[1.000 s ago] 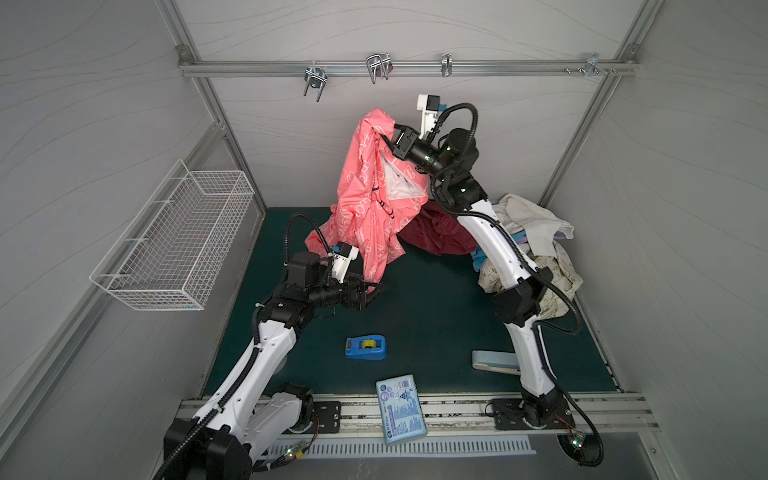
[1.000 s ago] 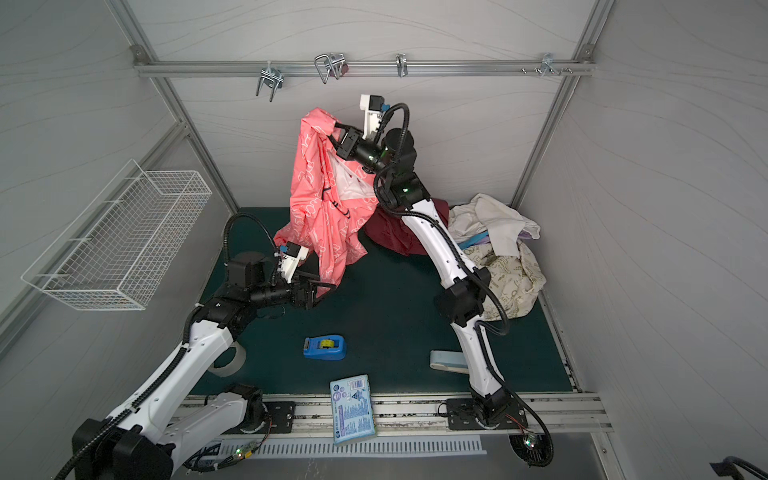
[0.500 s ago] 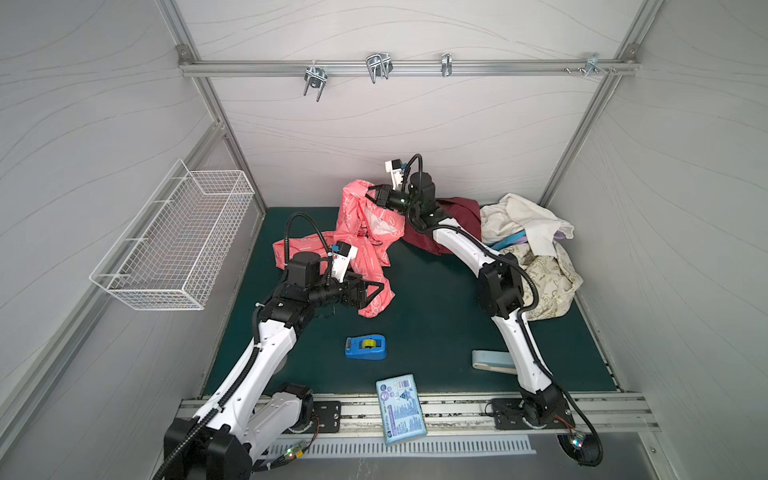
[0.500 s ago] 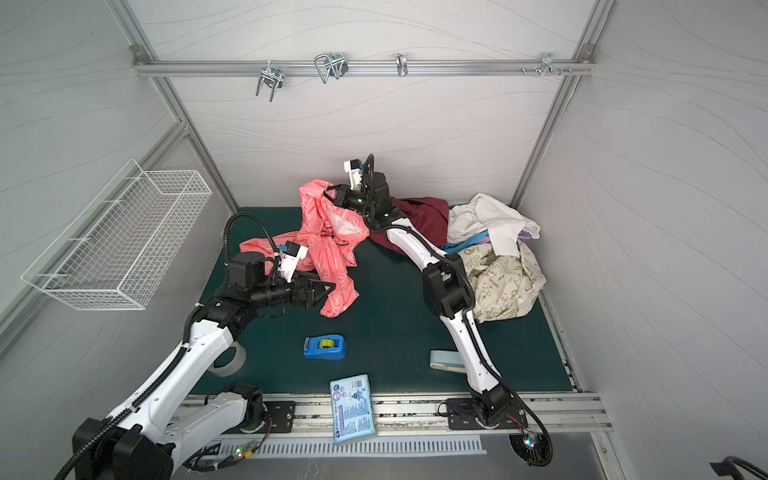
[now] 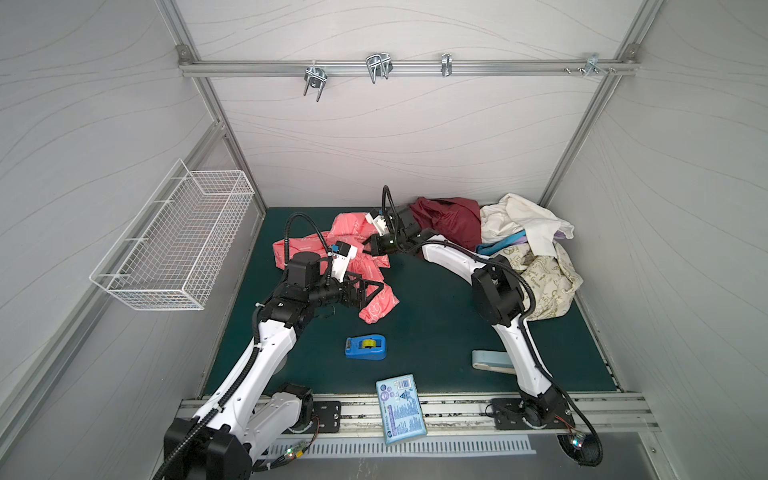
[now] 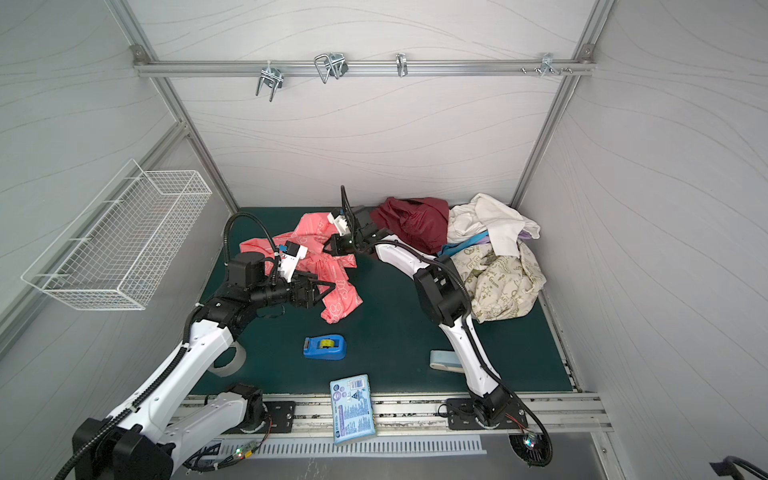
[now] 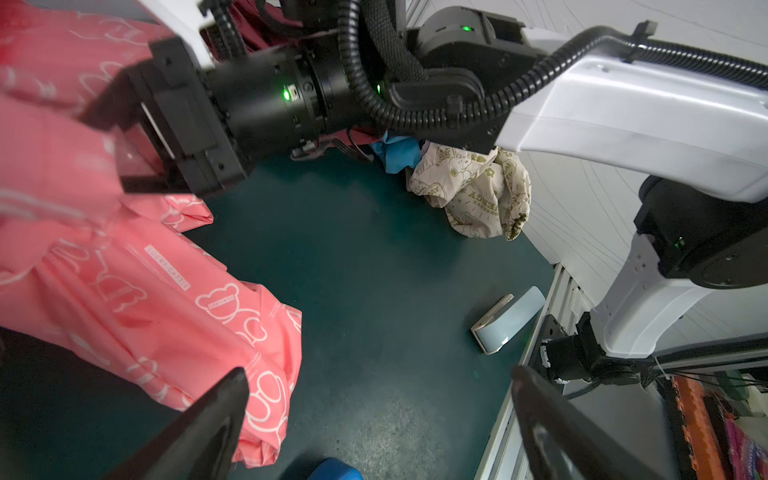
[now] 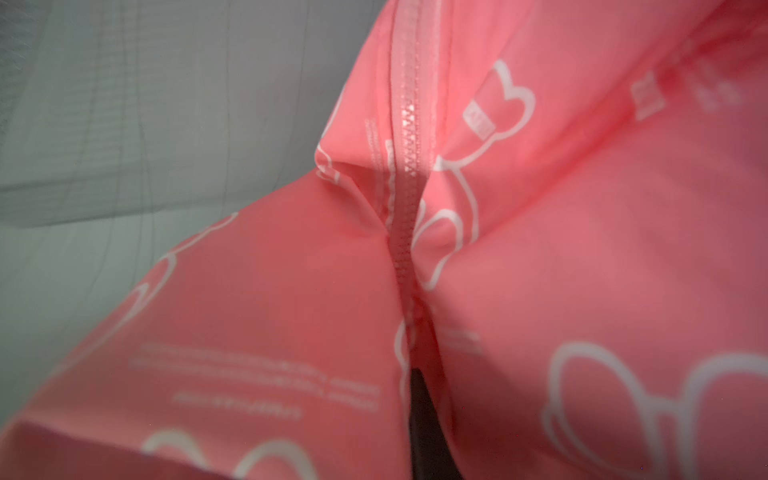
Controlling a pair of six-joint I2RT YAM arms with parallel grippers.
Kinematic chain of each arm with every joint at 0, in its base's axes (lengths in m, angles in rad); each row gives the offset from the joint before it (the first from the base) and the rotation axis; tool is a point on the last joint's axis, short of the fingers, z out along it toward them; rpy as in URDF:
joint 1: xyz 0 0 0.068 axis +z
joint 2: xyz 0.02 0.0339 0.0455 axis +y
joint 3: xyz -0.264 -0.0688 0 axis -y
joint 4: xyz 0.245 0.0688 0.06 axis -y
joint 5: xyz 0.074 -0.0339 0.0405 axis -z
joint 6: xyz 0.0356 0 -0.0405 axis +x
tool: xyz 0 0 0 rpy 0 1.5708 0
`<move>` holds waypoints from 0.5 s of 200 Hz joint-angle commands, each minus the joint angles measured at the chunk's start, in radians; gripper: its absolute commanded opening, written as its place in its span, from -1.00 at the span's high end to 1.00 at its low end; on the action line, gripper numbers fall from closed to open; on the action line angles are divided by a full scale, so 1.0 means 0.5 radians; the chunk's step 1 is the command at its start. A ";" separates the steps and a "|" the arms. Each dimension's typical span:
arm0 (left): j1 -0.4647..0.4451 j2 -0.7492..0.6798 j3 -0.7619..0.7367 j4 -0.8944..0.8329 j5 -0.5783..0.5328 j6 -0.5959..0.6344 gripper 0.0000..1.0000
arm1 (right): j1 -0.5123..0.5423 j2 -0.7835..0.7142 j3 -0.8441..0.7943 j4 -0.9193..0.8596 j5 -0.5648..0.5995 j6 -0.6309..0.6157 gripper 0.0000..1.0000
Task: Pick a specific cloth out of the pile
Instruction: 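Swing the held pink garment toward the left gripper and lower it onto the table, then release the pink garment near the left gripper and withdraw the right gripper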
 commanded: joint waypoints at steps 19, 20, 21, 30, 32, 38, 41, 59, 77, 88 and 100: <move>-0.008 0.011 0.019 0.020 -0.005 0.023 -0.98 | 0.027 -0.019 -0.048 -0.272 0.168 -0.188 0.90; -0.008 0.011 0.019 0.021 -0.007 0.023 -0.98 | 0.028 -0.011 -0.043 -0.277 0.167 -0.188 0.90; -0.008 0.011 0.019 0.020 -0.009 0.021 -0.98 | 0.027 -0.005 -0.035 -0.284 0.169 -0.188 0.90; -0.008 0.008 0.022 0.019 -0.029 0.017 -0.98 | 0.037 0.064 0.037 -0.342 0.165 -0.207 0.89; -0.009 0.006 0.022 0.019 -0.035 0.013 -0.98 | 0.040 0.082 0.057 -0.356 0.163 -0.210 0.88; -0.008 -0.003 0.021 0.016 -0.057 0.013 -0.98 | 0.049 0.137 0.123 -0.407 0.174 -0.222 0.87; -0.009 -0.007 0.019 0.016 -0.065 0.013 -0.98 | 0.053 0.165 0.161 -0.434 0.183 -0.228 0.87; -0.010 -0.031 0.009 0.032 -0.083 0.009 -0.98 | 0.089 0.334 0.396 -0.577 0.240 -0.253 0.85; -0.008 -0.038 0.001 0.041 -0.088 0.007 -0.98 | 0.126 0.467 0.580 -0.625 0.256 -0.232 0.83; -0.010 -0.035 0.001 0.041 -0.094 0.004 -0.98 | 0.150 0.530 0.663 -0.617 0.250 -0.195 0.83; -0.009 -0.029 0.007 0.035 -0.104 0.004 -0.98 | 0.167 0.581 0.724 -0.592 0.239 -0.141 0.83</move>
